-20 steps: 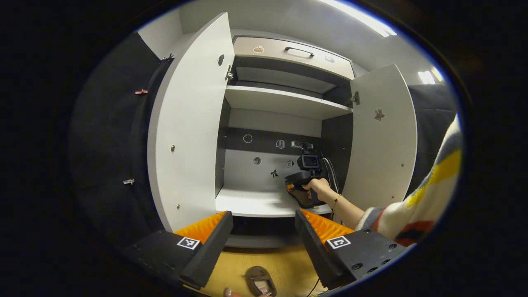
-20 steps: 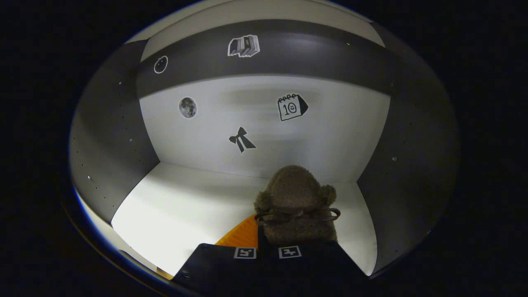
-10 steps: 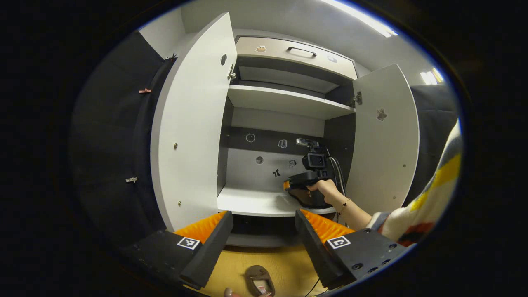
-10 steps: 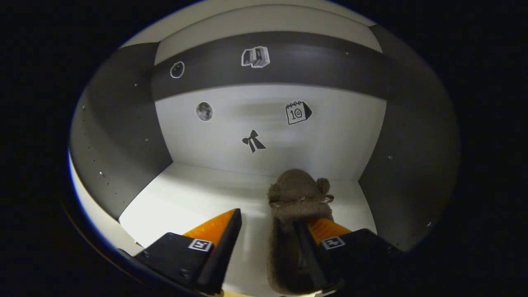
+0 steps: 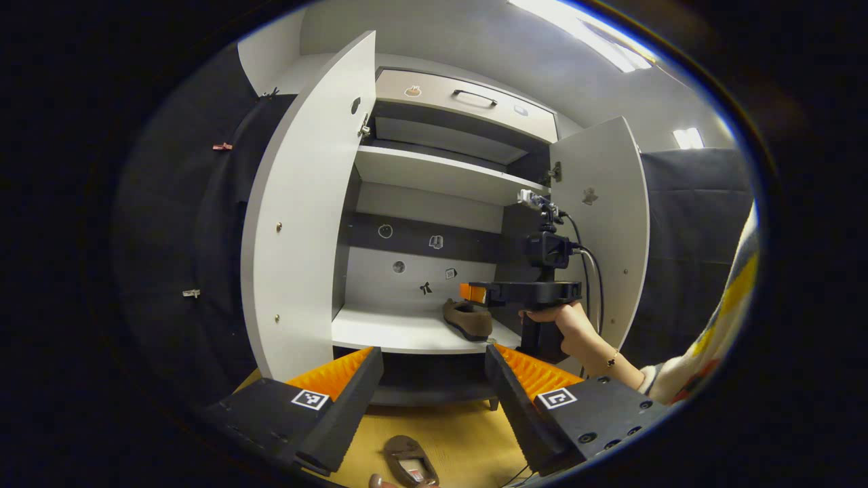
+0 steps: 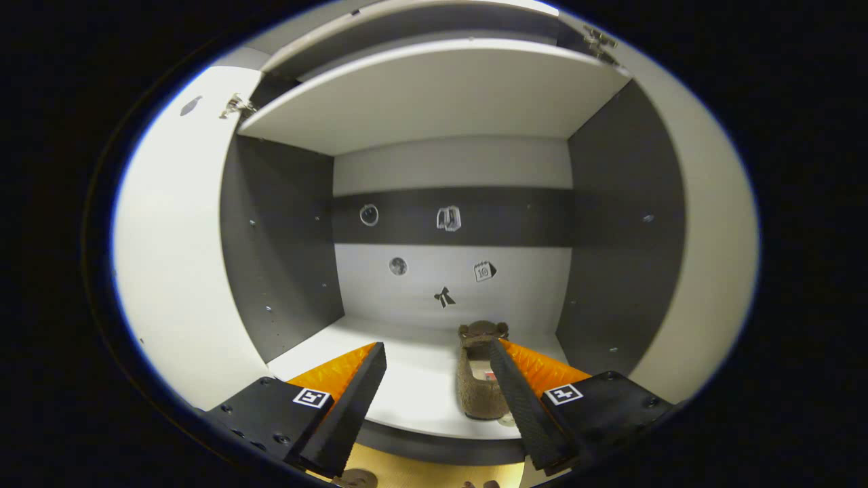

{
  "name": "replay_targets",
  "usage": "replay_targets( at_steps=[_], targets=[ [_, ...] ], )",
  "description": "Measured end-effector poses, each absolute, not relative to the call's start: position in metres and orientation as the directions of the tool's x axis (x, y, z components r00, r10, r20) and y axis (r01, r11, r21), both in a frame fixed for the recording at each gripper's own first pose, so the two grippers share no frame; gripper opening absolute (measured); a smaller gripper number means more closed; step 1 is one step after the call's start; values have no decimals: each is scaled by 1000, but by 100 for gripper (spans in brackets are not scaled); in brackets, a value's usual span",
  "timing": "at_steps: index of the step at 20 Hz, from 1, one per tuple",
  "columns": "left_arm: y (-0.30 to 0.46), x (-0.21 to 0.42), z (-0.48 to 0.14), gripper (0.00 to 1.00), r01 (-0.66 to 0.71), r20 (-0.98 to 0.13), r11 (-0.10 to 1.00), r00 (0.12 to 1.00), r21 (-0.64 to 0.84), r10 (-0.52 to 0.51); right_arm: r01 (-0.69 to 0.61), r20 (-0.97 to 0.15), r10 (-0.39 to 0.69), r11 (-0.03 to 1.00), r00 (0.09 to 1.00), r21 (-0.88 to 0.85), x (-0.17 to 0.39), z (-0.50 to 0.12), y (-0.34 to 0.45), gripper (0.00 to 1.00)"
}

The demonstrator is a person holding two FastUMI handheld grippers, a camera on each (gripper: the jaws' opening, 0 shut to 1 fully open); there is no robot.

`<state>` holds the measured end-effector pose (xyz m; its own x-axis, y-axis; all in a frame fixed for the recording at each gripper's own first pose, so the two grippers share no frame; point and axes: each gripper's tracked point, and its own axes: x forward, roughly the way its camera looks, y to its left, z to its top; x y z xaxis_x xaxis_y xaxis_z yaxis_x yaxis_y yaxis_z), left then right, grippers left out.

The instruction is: Grab one shoe with the right hand and put it into the shoe cabinet, grab the other shoe with the left hand and put it into the shoe cabinet; then close the right door with the right hand and the left door with the left hand.

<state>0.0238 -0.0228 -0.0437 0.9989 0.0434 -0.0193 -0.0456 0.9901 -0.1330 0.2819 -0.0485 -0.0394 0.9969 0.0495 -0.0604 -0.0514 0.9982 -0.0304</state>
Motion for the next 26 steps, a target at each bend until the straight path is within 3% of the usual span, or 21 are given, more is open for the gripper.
replay_targets(
  at_steps=[5, 7, 11, 14, 20, 24, 26],
  targets=[
    [-33, 19, -76, 96, 40, -18, 986, 999, -163, -43, -34, 21, 34, 999, 999, -10, 197, -47, -44, 98],
    [-24, 20, -98, 96, 20, -30, 986, 999, -164, -26, -16, 29, 16, 1000, 999, -9, 173, -60, -49, 98],
    [-22, 24, -179, 94, 20, -138, 990, 990, -143, -40, 1, 32, -1, 1000, 999, -12, 139, -81, -58, 99],
    [-28, 23, -252, 92, 24, -260, 989, 964, -146, -62, 5, 34, -4, 1000, 999, -20, 128, -92, -58, 98],
    [-24, 36, -368, 83, -37, -375, 989, 927, -144, -20, -5, 10, 6, 998, 1000, -59, 132, -125, -61, 98],
    [-5, 45, -430, 65, -102, -442, 989, 896, -107, 44, 11, -18, -12, 999, 1000, -50, 145, -148, -74, 98],
    [-4, 50, -454, 64, -119, -485, 984, 874, -135, 40, 17, -34, -19, 999, 999, -45, 153, -156, -79, 98]
  ],
)
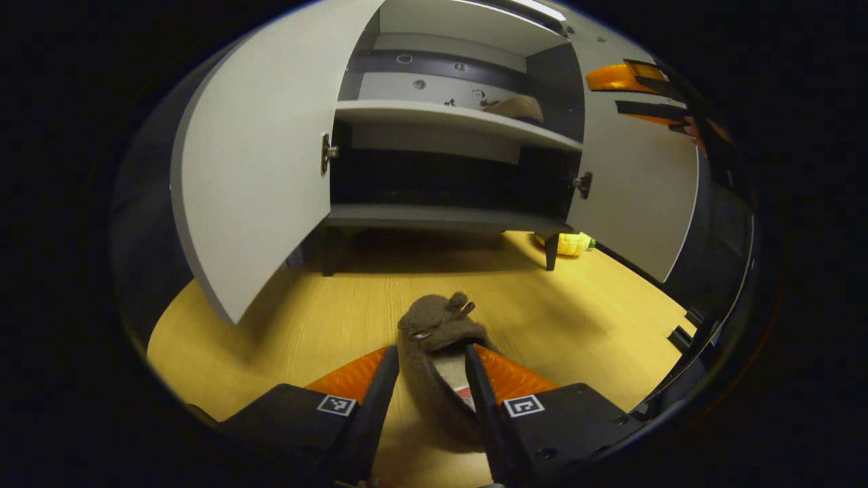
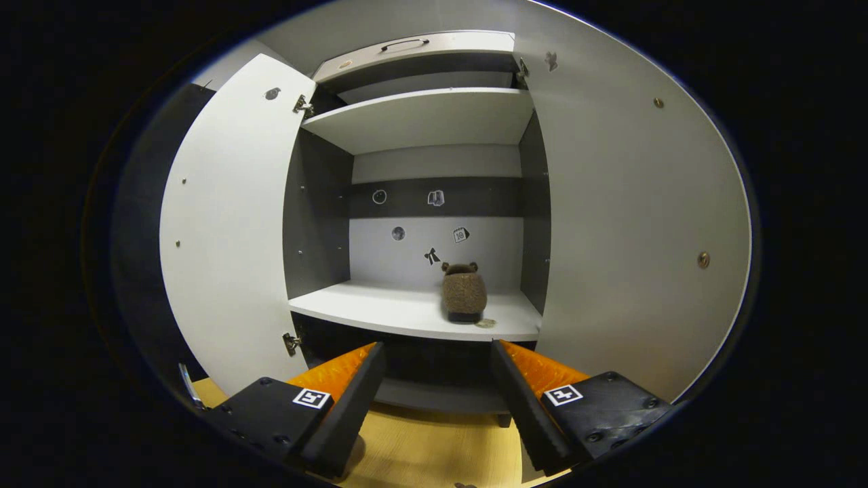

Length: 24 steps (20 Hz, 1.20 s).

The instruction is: Grab one shoe with the right hand and put it into the shoe cabinet, grab the other shoe with the left hand and put it into the shoe cabinet; then close the right door with the right hand and the left door with the left hand.

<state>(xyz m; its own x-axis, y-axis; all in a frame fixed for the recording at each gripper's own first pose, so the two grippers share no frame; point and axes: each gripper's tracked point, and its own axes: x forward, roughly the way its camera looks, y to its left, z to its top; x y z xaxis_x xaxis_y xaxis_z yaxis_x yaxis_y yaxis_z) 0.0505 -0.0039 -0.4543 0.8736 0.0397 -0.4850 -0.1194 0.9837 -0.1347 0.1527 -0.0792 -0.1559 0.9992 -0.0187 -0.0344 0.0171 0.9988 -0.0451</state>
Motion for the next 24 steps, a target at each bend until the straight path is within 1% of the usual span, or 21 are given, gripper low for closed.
replay_targets(
  at_steps=[2, 4, 5, 6, 11, 13, 14, 15, 16, 17, 18, 20, 21, 24],
  targets=[
    [-2, 58, -468, 63, -143, -492, 977, 869, -161, 46, 19, -42, -21, 998, 999, -53, 157, -159, -83, 99],
    [5, 65, -477, 63, -168, -494, 975, 866, -145, 76, 17, -40, -20, 997, 999, -79, 162, -162, -84, 99],
    [8, 68, -482, 66, -177, -498, 975, 863, -136, 87, 12, -43, -16, 996, 999, -87, 166, -165, -83, 99],
    [10, 72, -485, 63, -182, -502, 974, 860, -133, 92, 3, -48, -7, 996, 999, -87, 168, -168, -81, 98],
    [12, 89, -500, 62, -179, -524, 974, 848, -136, 82, -21, -102, 15, 998, 995, -59, 177, -191, -78, 99],
    [11, 96, -501, 52, -169, -522, 980, 848, -106, 90, -18, -119, 12, 999, 993, -50, 180, -196, -80, 99],
    [15, 97, -502, 42, -173, -526, 982, 843, -75, 108, -18, -126, 12, 999, 992, -49, 182, -198, -81, 98],
    [17, 96, -504, 40, -180, -531, 982, 838, -49, 127, -18, -130, 12, 999, 991, -50, 183, -200, -82, 98],
    [18, 97, -503, 29, -191, -535, 981, 832, -24, 149, -19, -135, 12, 998, 991, -52, 186, -202, -82, 98],
    [22, 97, -503, 22, -201, -535, 980, 827, 6, 173, -21, -141, 14, 998, 990, -53, 187, -204, -82, 98],
    [22, 98, -502, 10, -191, -537, 981, 827, 14, 169, -24, -148, 16, 998, 989, -54, 187, -206, -82, 98],
    [8, 100, -500, 5, -163, -545, 986, 830, -37, 117, -30, -160, 21, 998, 987, -55, 187, -209, -81, 99],
    [3, 99, -497, 5, -157, -550, 985, 830, -64, 96, -32, -167, 22, 998, 986, -57, 188, -210, -82, 99],
    [3, 90, -468, 5, -167, -543, 985, 831, -38, 120, -32, -180, 17, 996, 984, -79, 184, -211, -85, 98]
  ],
)
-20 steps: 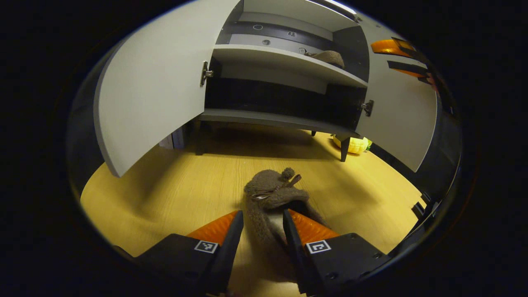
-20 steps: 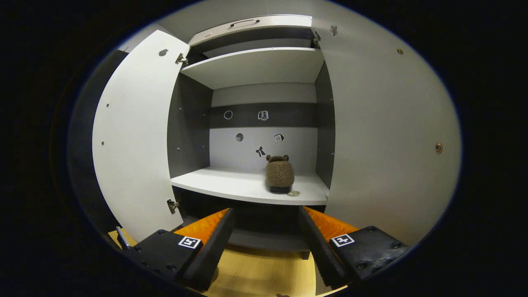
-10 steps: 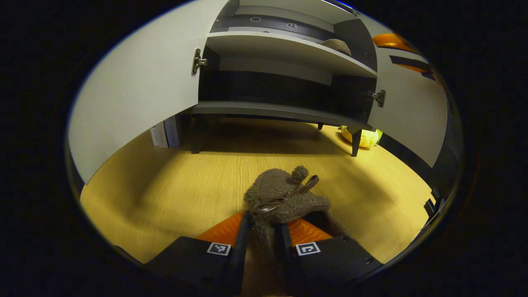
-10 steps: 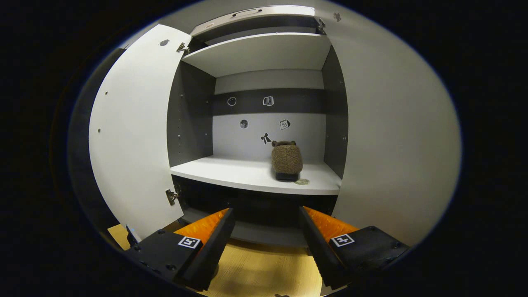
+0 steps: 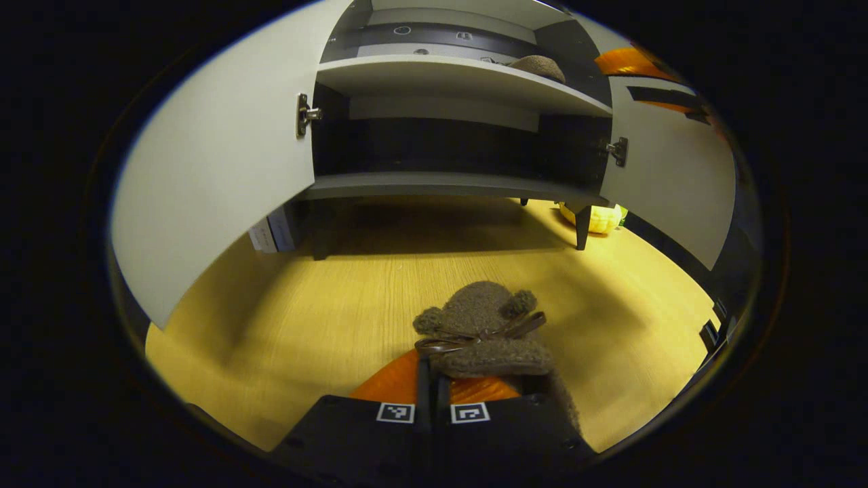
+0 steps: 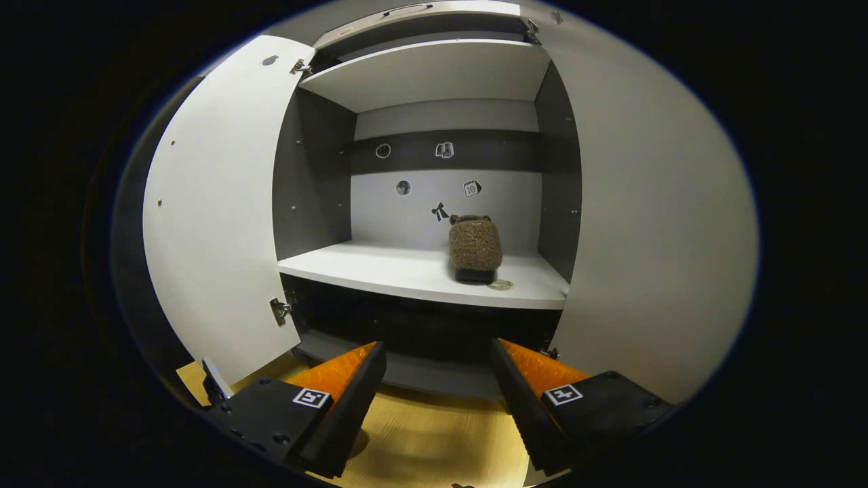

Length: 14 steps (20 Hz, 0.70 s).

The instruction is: Grab one shoe with the right hand and put it into the shoe cabinet, grab the other shoe with the left hand and put it into the shoe cabinet; then close the right door with the right hand and the left door with the left hand.

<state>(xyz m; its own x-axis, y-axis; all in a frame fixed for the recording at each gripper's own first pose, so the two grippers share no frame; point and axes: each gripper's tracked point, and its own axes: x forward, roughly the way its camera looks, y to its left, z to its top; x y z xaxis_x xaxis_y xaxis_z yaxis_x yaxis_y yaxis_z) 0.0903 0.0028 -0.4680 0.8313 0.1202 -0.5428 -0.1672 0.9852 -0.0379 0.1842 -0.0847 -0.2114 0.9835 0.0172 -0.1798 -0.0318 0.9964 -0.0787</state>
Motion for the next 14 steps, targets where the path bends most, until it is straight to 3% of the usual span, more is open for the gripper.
replay_targets(
  at_steps=[9, 14],
  targets=[
    [-3, 38, -289, 5, -227, -487, 974, 852, -11, 193, -118, -225, 89, 986, 970, -121, 184, -214, -58, 99],
    [6, 49, -171, 5, -270, -371, 962, 890, 43, 266, -195, -216, 155, 964, 964, -178, 184, -200, -45, 99]
  ],
)
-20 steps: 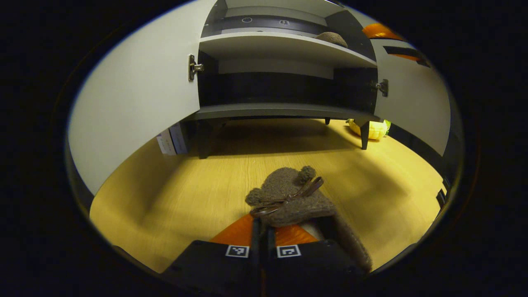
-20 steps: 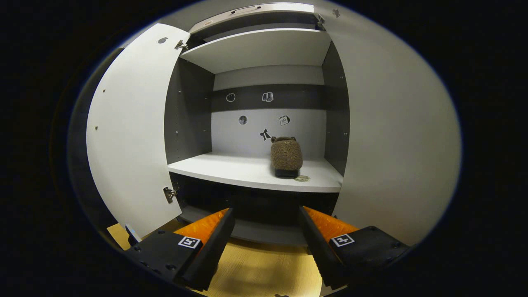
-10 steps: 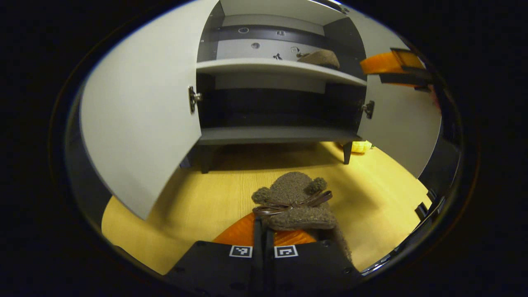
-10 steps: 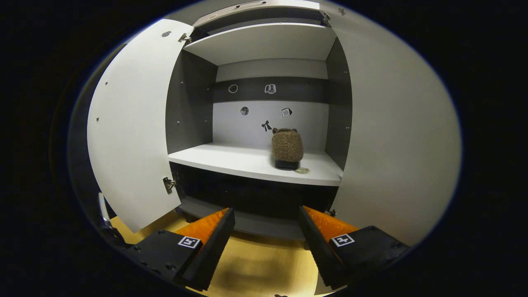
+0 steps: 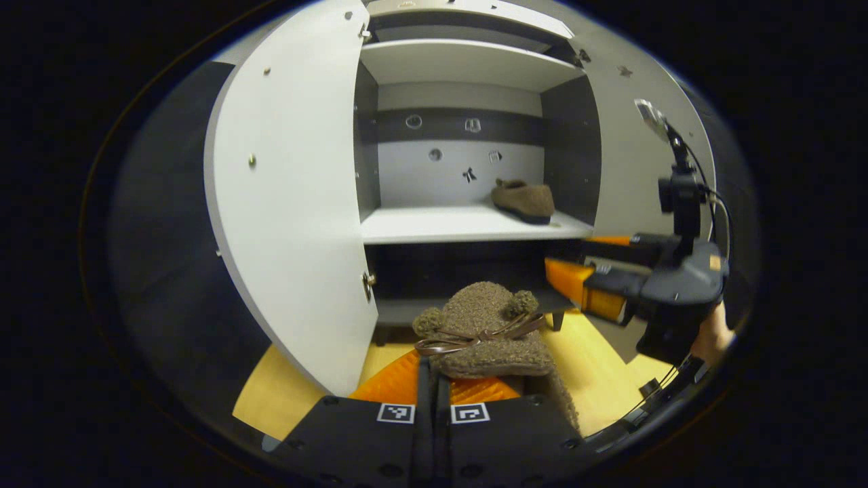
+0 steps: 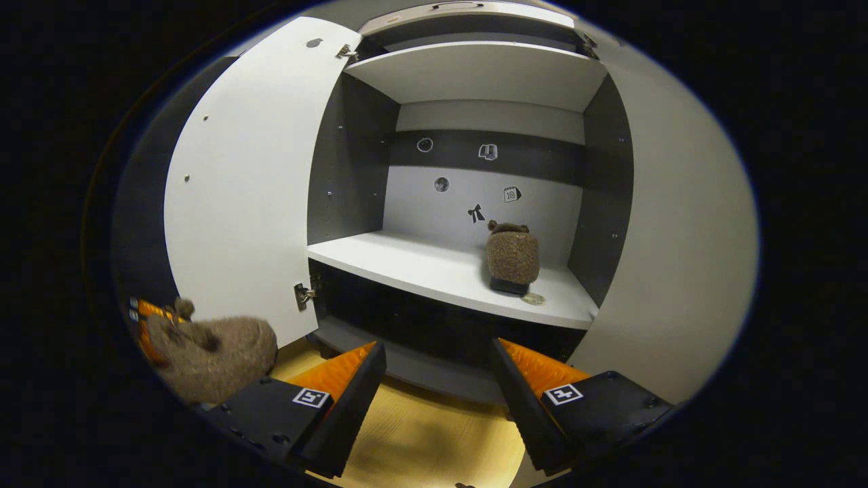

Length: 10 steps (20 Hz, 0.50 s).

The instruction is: Grab one shoe with the right hand and put it into the shoe cabinet, grab the other shoe with the left hand and put it into the shoe cabinet; then close the right door with the right hand and the left door with the left hand.

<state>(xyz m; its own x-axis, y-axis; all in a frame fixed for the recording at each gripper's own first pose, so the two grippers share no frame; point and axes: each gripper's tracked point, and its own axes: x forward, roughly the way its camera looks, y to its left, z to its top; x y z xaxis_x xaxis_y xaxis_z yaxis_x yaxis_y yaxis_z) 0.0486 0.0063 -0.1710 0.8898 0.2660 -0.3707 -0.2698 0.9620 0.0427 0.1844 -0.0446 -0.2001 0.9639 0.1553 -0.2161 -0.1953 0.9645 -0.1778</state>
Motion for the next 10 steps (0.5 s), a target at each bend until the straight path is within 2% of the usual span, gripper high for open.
replay_targets(
  at_steps=[5, 10],
  targets=[
    [29, 105, -82, 5, -278, -261, 954, 918, 116, 299, -217, -205, 187, 967, 961, -132, 178, -189, -42, 98],
    [48, 196, -49, 5, -242, -231, 961, 936, 131, 267, -196, -198, 177, 977, 964, -79, 173, -187, -47, 98]
  ],
)
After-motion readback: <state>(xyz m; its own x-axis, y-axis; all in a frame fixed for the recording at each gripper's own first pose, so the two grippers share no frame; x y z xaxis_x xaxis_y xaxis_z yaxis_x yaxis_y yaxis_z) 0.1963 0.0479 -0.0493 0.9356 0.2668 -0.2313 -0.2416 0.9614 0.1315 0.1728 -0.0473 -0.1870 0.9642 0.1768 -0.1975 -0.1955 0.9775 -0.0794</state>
